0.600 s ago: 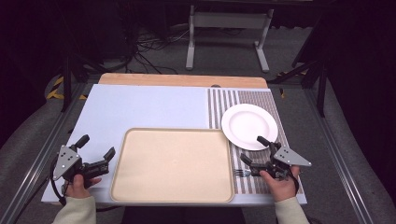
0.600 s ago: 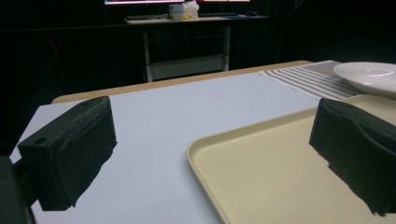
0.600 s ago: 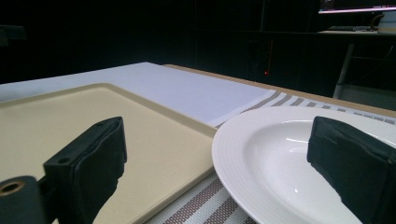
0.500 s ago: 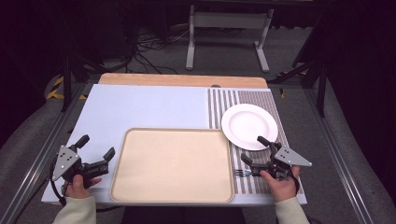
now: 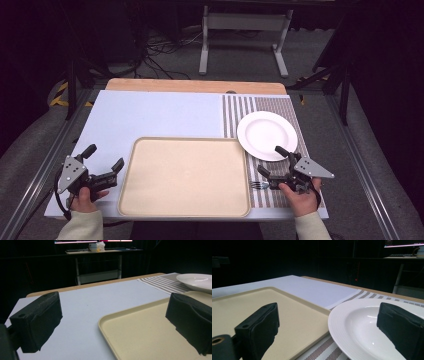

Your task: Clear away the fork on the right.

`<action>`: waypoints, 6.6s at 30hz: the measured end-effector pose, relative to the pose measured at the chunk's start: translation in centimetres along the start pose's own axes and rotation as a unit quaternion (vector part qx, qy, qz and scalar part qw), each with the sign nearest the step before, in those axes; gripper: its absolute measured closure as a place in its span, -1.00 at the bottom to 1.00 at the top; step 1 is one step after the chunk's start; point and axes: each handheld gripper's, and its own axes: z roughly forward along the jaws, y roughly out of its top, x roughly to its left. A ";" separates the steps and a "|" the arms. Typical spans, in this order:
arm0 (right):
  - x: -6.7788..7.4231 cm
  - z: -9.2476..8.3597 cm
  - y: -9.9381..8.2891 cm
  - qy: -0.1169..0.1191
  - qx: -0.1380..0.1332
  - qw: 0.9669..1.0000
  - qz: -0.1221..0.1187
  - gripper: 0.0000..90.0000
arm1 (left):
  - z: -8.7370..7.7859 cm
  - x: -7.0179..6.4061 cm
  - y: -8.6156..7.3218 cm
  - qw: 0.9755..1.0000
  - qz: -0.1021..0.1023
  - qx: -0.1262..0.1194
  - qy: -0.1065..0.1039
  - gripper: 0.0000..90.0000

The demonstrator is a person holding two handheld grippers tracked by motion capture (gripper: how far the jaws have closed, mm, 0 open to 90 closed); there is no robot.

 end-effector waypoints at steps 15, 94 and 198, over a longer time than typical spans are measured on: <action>-0.3 0.8 1.6 0.043 0.029 0.998 0.031 -0.94 | -0.2 0.0 0.2 1.000 0.004 -0.001 0.002 -0.97; -1.7 3.0 8.1 0.155 0.484 0.837 -0.203 -0.76 | 0.1 -0.1 -0.1 1.000 0.006 0.009 0.000 -0.97; -1.1 5.0 10.8 0.177 0.568 0.789 -0.153 0.73 | 0.0 -0.1 -0.1 1.000 0.000 0.007 -0.004 -0.95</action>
